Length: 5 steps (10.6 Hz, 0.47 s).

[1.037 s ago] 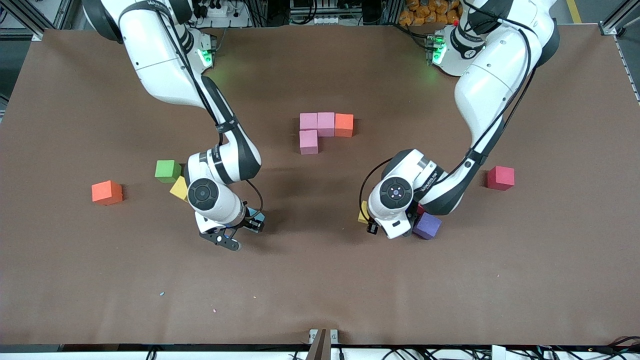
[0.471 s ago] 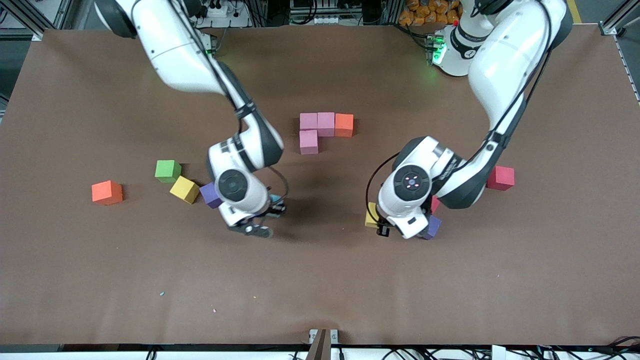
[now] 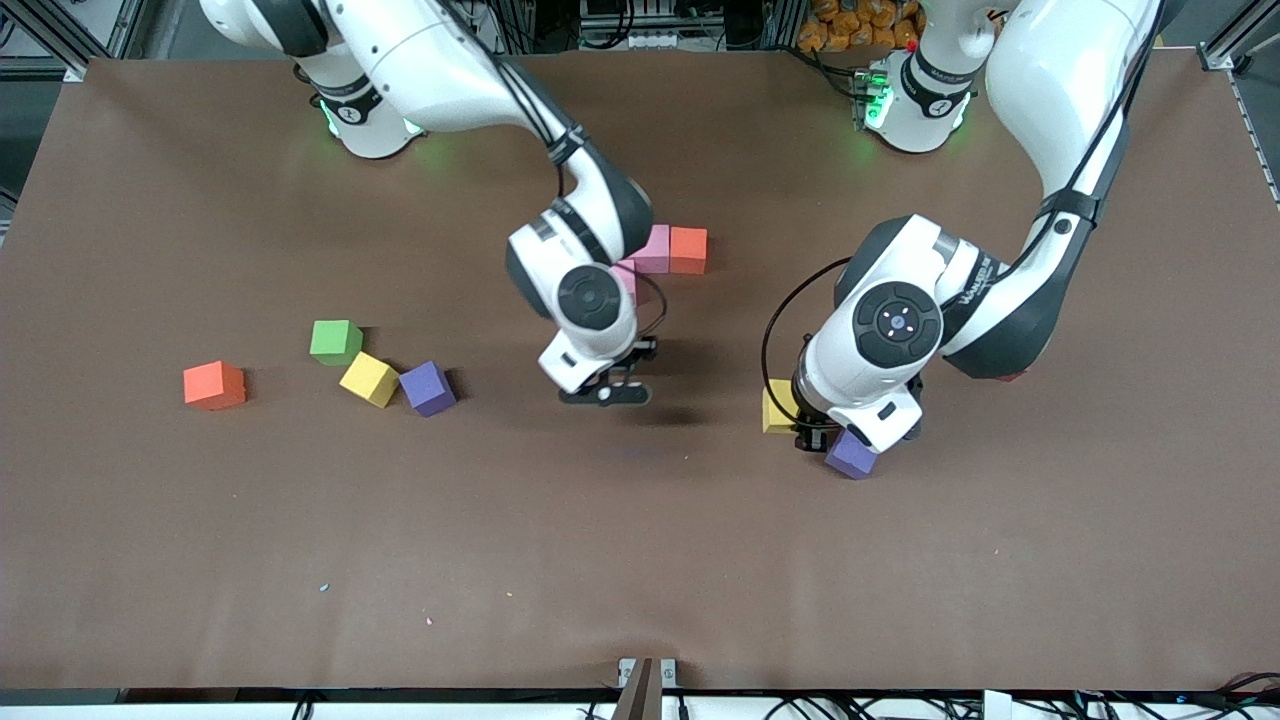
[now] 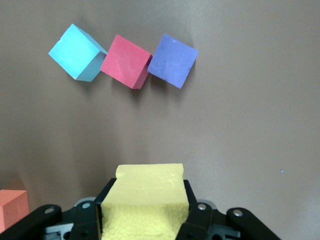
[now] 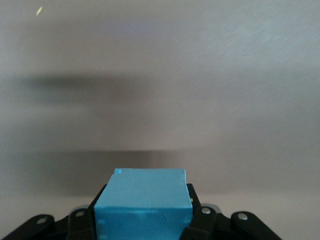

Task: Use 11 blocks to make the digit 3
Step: 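Carry the cyan block toward the pink blocks while the left gripper carries yellow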

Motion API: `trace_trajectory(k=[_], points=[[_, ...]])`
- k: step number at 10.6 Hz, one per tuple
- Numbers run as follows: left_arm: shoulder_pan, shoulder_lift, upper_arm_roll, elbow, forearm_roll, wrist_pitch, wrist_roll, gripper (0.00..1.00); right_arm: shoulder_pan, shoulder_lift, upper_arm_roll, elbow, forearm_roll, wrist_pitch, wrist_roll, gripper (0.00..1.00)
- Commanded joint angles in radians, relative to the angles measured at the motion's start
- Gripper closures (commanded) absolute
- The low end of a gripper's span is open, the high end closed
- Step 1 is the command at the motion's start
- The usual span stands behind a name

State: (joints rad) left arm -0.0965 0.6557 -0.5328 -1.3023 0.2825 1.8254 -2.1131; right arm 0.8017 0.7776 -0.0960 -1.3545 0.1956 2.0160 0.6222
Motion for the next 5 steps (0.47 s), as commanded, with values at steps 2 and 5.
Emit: trace_trajectory(k=[2, 5], points=[[-0.003, 0.008, 0.004, -0.032, -0.039, -0.005, -0.025, 0.87, 0.019, -0.009, 0.001, -0.067, -0.015, 0.073, -0.039, 0.87], [-0.003, 0.044, 0.004, -0.032, -0.040, 0.009, -0.024, 0.87, 0.019, -0.046, 0.001, -0.165, -0.015, 0.142, -0.085, 0.88]])
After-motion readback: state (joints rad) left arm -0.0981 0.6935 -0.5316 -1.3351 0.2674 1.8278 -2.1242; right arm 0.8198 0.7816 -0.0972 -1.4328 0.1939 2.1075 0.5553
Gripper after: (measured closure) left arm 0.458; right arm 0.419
